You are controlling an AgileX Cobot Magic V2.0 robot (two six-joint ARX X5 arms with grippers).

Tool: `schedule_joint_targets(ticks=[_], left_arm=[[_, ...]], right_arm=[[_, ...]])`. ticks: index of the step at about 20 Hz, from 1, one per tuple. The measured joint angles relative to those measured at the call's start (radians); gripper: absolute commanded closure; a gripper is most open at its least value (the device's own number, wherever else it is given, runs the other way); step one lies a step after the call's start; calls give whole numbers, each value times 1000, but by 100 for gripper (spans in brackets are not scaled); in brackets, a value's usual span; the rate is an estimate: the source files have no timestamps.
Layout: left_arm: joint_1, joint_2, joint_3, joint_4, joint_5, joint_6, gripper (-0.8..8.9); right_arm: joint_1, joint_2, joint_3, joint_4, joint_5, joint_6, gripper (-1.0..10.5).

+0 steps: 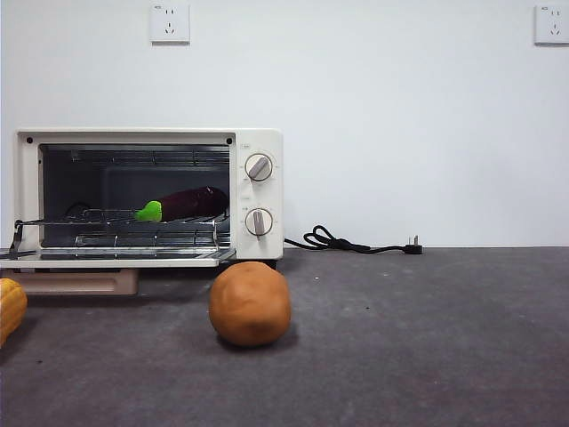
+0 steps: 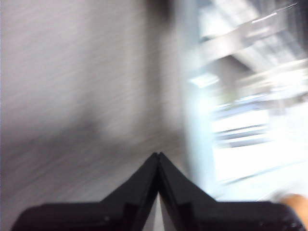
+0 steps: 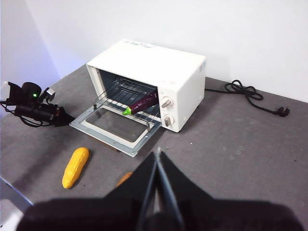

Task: Take the eggplant from the table,put the eggplant in the oven

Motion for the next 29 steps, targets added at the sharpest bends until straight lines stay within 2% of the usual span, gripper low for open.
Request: schedule_joint_targets(ticks=[8,15,21,29], left_arm=[[-17,7,0,27,59,-20,820],[-31,17,-2,86,251,-116,819],[-45,16,30,84,289,-142,819],[-44,-1,134,87,291,-167,819]], right_arm=[[0,0,0,0,34,0,958],[0,0,0,0,34,1,958],[0,0,0,0,34,5,958],[0,0,-2,0,34,8,958]])
